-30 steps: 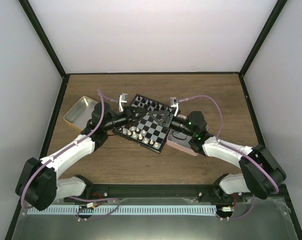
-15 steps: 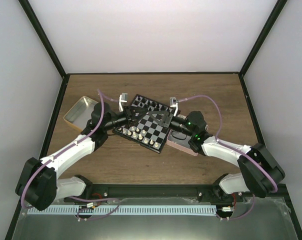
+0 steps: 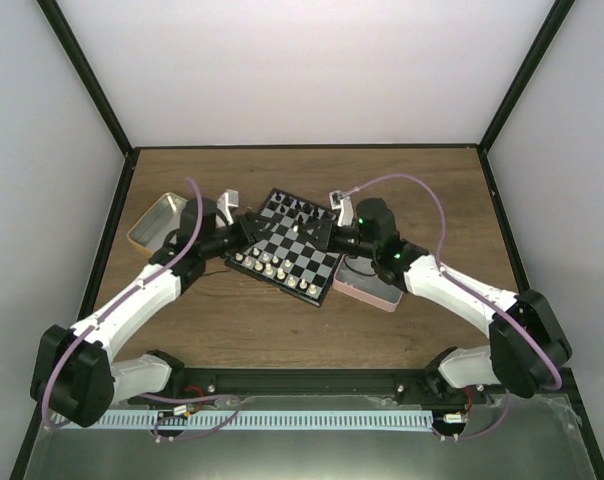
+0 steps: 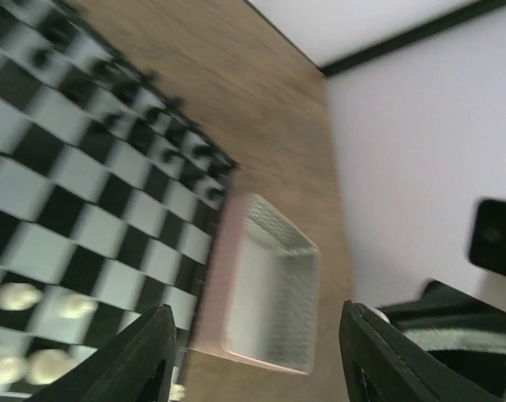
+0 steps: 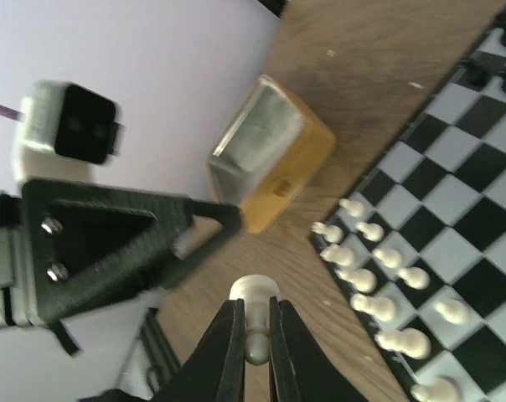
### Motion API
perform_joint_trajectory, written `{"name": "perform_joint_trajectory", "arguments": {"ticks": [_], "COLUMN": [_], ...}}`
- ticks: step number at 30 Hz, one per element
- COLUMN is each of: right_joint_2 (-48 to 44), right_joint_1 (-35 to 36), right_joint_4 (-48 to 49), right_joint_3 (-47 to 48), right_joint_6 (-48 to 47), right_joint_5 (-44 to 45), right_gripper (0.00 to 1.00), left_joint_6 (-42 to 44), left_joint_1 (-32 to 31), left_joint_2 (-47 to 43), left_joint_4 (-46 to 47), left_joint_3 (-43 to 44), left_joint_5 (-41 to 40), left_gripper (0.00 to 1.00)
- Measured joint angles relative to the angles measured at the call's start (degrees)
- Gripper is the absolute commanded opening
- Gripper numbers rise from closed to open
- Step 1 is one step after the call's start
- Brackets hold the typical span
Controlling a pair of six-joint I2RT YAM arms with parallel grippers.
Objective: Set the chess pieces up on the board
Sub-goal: Place the chess piece on the chessboard.
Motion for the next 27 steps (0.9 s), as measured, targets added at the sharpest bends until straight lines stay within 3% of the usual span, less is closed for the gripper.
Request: {"name": "perform_joint_trajectory", "arguments": {"ticks": [7, 12, 18, 27], "right_joint_2": [3.7, 14.9, 23.6, 32.8], "right_joint_1": [0.8, 1.9, 3.2, 6.1], "right_joint_4": [-26.5, -42.2, -52.3, -60.4], "right_joint_3": [9.7, 20.9, 29.7, 38.5], "right_joint_6": [-12.4, -18.1, -22.3, -25.4], "right_joint_5": [7.4, 13.0, 15.0, 16.4], "right_gripper": [0.01, 0.01, 0.01, 0.01], "left_joint_6": [13.3, 22.4, 29.4, 32.2], "left_joint_1": [6.6, 6.7, 6.8, 6.8], "left_joint_2": [-4.6, -6.1, -8.5, -10.4], "left_joint_4": [-16.6, -21.7, -22.9, -22.5], "left_joint_3": [6.3, 12.5, 13.3, 9.0], "left_joint_5": [-12.1, -20.6, -30.3, -34.7], "left_gripper": [0.66, 0.70, 0.70, 0.70]}}
